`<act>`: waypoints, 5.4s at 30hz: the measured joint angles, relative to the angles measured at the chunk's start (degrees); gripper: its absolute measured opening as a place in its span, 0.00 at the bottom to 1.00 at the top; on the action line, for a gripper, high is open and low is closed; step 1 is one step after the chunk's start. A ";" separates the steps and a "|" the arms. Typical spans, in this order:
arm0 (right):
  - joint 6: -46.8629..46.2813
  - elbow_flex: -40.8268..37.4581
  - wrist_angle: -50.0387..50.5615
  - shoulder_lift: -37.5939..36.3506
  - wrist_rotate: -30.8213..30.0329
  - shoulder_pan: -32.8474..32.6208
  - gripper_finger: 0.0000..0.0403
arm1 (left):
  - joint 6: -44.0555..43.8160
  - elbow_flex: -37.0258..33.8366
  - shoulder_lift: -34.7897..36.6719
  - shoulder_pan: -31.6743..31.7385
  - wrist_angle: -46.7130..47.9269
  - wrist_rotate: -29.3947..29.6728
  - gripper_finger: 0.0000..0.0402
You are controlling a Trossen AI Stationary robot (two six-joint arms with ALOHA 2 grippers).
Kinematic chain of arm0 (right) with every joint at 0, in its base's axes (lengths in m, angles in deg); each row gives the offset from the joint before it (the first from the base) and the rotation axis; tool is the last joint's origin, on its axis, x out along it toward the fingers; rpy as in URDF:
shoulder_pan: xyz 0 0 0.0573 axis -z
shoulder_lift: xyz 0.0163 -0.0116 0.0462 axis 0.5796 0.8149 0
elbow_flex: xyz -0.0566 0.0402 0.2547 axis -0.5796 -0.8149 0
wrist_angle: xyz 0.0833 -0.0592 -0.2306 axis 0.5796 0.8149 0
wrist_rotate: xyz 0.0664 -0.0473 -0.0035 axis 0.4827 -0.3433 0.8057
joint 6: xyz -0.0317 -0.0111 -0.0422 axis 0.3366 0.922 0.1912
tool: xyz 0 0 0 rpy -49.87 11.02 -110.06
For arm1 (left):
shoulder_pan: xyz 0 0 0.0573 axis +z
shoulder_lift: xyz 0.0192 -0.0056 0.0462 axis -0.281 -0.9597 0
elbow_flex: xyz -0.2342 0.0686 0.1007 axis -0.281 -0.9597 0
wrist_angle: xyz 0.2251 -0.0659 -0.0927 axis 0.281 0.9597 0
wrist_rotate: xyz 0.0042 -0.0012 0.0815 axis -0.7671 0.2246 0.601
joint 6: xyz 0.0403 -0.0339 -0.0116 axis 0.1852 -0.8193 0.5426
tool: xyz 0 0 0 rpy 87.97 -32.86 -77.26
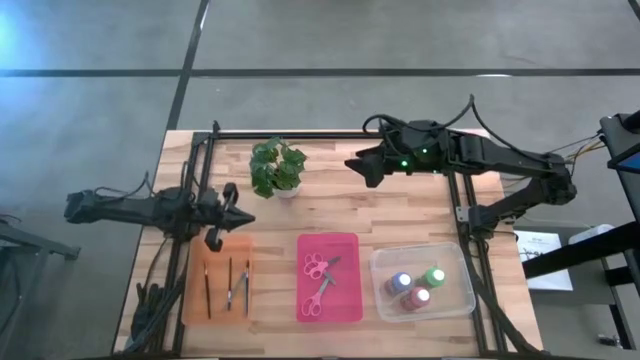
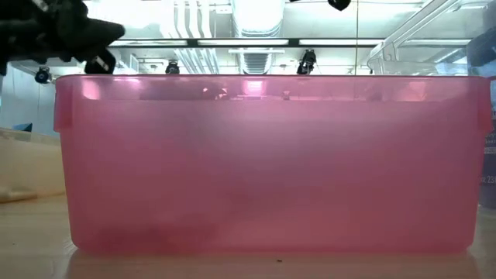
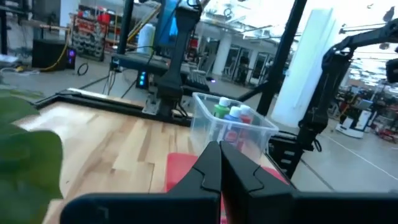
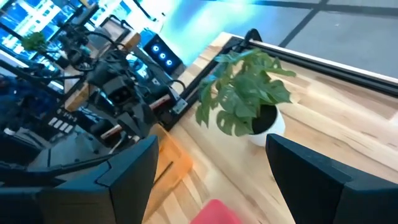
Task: Pick & Place Paint Supplies
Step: Return to Home Position
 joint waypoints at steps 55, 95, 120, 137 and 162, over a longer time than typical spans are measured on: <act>35.35 -4.60 -16.11 -4.23 12.22 -3.37 0.02 | 0.39 -6.64 11.49 0.18 11.19 3.56 0.13; 43.04 -86.40 -49.86 -76.23 -0.78 -10.54 0.02 | 0.41 -6.66 11.08 0.16 11.23 3.54 0.13; 35.76 -86.38 -39.16 -74.98 -12.28 -10.52 0.02 | 0.41 -6.67 11.12 0.16 11.22 3.54 0.13; 35.67 -86.38 -39.16 -74.98 -12.28 -10.52 0.02 | 0.41 -6.66 11.12 0.16 11.22 3.54 0.13; 35.74 -86.36 -39.16 -74.96 -12.28 -10.52 0.02 | 0.41 -6.68 11.12 0.16 11.22 3.54 0.13</act>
